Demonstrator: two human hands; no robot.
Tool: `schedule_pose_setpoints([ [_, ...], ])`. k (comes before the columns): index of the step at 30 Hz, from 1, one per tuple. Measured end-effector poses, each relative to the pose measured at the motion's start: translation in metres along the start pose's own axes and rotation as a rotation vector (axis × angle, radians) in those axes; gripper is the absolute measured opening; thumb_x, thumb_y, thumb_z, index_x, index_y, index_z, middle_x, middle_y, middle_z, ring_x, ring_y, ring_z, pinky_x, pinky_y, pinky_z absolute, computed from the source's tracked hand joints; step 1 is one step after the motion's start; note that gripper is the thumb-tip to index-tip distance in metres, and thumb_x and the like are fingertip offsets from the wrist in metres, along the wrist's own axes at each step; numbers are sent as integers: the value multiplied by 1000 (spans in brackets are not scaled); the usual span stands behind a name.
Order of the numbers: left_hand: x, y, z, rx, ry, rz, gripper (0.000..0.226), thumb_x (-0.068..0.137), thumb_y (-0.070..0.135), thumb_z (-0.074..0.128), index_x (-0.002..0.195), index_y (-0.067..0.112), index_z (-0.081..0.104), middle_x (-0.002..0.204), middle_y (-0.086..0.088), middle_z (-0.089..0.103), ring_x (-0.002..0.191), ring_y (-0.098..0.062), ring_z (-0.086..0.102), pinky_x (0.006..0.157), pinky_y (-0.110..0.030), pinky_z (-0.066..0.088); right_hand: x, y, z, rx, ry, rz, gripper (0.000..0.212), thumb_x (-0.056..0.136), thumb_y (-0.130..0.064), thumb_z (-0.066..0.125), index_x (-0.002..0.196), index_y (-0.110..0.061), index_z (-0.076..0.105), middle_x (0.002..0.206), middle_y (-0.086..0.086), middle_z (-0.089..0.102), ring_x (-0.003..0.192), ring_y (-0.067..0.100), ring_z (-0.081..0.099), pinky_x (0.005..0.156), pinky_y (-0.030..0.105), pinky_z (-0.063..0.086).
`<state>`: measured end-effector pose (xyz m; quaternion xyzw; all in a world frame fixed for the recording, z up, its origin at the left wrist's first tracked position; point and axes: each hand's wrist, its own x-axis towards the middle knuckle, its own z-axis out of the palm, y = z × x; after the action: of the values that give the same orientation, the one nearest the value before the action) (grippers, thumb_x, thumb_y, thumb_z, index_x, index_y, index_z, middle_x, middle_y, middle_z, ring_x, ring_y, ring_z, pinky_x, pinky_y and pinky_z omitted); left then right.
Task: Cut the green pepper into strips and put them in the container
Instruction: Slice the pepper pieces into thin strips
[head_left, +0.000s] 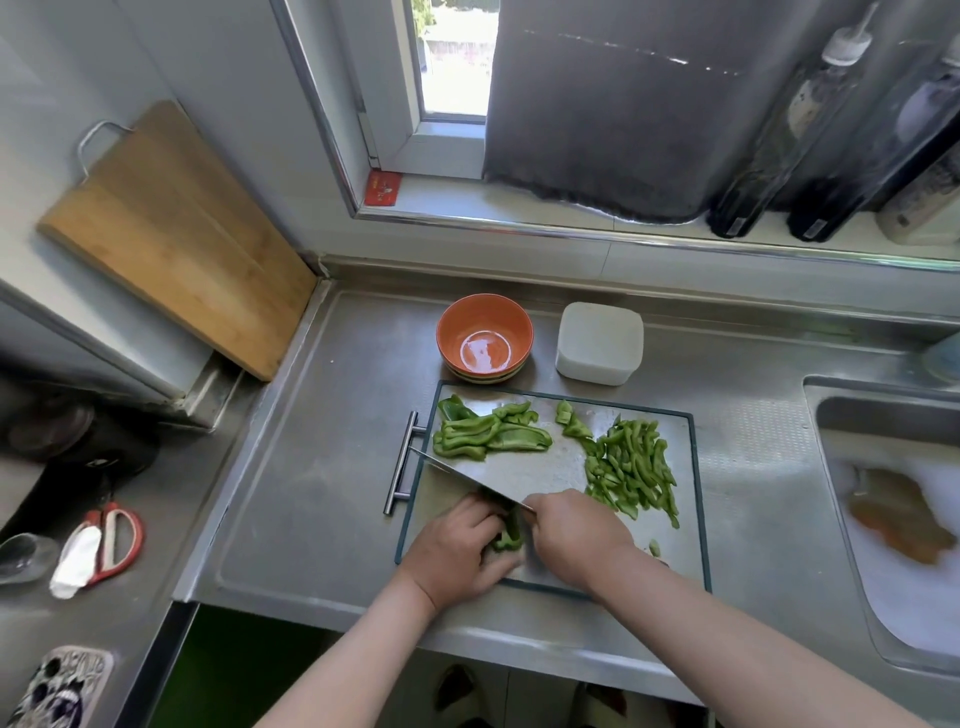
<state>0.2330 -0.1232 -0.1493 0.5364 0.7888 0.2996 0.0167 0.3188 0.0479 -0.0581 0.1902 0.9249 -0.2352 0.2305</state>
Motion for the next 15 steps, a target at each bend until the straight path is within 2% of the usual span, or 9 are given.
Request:
schedule_pose_setpoints([
  [4,6,15,1,73,12,-60,26,84,39,67,93,14,69,95,0,65,92,-20,59,76,-32,54,-1,-6,5,-63,40,-15,20,95,-16,41,100,-19,60,89,10,62,71,31,51,62,34,40],
  [8,2,24,-3,40,17,-114,35,82,34,69,113,19,69,107,0,67,102,-19,60,82,-31,55,-15,1,11,-64,92,-49,18,97,-19,40,99,-20,57,88,10,65,74,35,59,55,36,34],
  [12,-3,24,-4,21,60,-95,38,82,33,70,117,18,69,112,-3,69,108,-18,59,88,-25,51,-36,13,11,-101,124,-93,13,95,-20,39,96,-22,52,79,6,58,68,33,48,48,37,23],
  [15,-5,23,-2,29,62,-104,37,84,35,69,117,18,69,111,-2,69,107,-18,59,84,-27,53,-47,17,11,-111,136,-83,16,97,-21,37,98,-22,53,75,2,50,68,31,49,50,37,27],
])
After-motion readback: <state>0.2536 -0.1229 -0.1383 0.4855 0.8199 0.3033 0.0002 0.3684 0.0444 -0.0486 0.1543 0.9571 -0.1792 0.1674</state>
